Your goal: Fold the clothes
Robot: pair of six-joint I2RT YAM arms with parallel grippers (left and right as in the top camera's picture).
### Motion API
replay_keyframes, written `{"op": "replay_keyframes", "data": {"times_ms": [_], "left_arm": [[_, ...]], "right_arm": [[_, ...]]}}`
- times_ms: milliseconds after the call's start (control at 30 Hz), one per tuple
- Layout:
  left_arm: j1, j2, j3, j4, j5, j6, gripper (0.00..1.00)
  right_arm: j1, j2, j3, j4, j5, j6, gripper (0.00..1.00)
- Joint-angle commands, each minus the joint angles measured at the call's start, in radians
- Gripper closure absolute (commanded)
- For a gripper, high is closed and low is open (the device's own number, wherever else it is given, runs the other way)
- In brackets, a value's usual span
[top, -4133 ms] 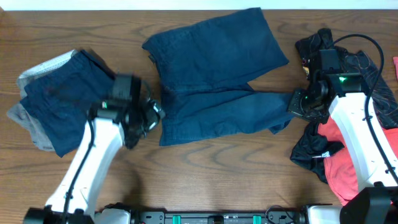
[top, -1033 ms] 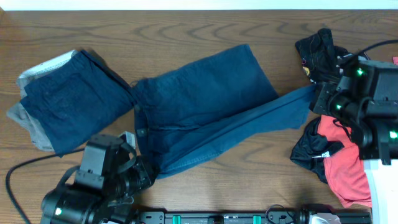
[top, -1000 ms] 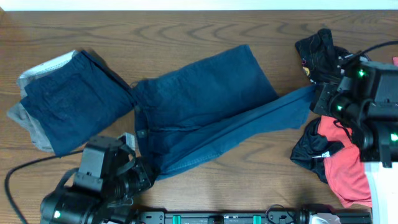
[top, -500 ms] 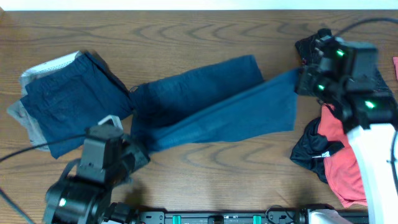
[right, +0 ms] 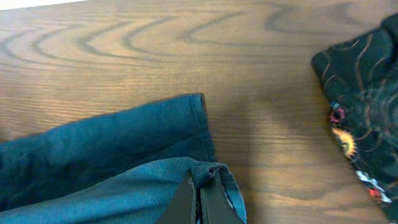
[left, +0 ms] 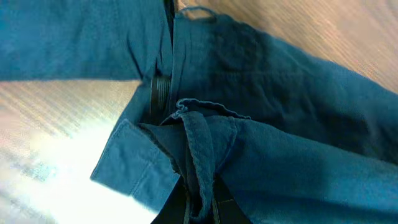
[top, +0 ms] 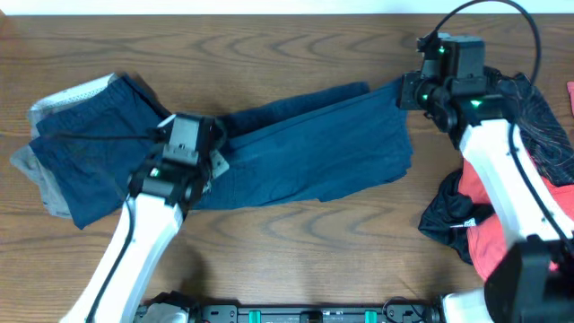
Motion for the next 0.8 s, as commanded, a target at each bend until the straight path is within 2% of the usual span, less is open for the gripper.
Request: {"op": "replay_keyframes", "data": {"times_ms": [0,167,200,233,267,300,367,433,533,600,700,767], "left_arm": [[0.055,0.076,-0.002,0.032,-0.098,-0.006,0.92],[0.097,0.163,-0.002,0.121,-0.097,-0.006,0.89],[0.104,0.172,-0.002,0.140,-0.095,-0.006,0.83],[0.112,0.180,-0.002,0.170,-0.095,-0.006,0.67],[0.121,0.184,-0.002,0.197,-0.095,-0.006,0.53],[0.132,0.184,-0.001,0.224,-0.093,-0.006,0.45],[0.164,0.175,0.006,0.273,-0.056,-0.005,0.37],[0.205,0.158,0.019,0.288,0.034,0.003,0.36],[0.254,0.129,0.024,0.274,0.242,0.062,0.37],[0.259,0.122,0.024,0.222,0.346,0.102,0.37],[0.235,0.127,0.013,0.120,0.373,0.161,0.38],[0.210,0.135,-0.008,0.082,0.373,0.206,0.38]], "right_arm": [[-0.003,0.040,0.018,0.035,0.088,-0.017,0.99],[0.011,0.104,0.018,0.103,0.039,-0.017,0.99],[0.015,0.117,0.018,0.118,0.029,-0.017,0.98],[0.020,0.130,0.018,0.134,0.018,-0.017,0.96],[0.024,0.139,0.018,0.142,0.013,-0.017,0.87],[0.026,0.144,0.018,0.144,0.015,-0.018,0.74],[0.021,0.146,0.018,0.124,0.065,-0.016,0.59],[0.006,0.137,0.019,0.082,0.116,0.017,0.49],[-0.019,0.120,0.019,-0.002,0.041,0.024,0.47],[-0.024,0.120,0.018,-0.061,-0.072,-0.016,0.53],[-0.016,0.130,0.013,-0.172,-0.172,-0.119,0.57],[-0.002,0.142,-0.002,-0.246,-0.092,-0.131,0.53]]}}
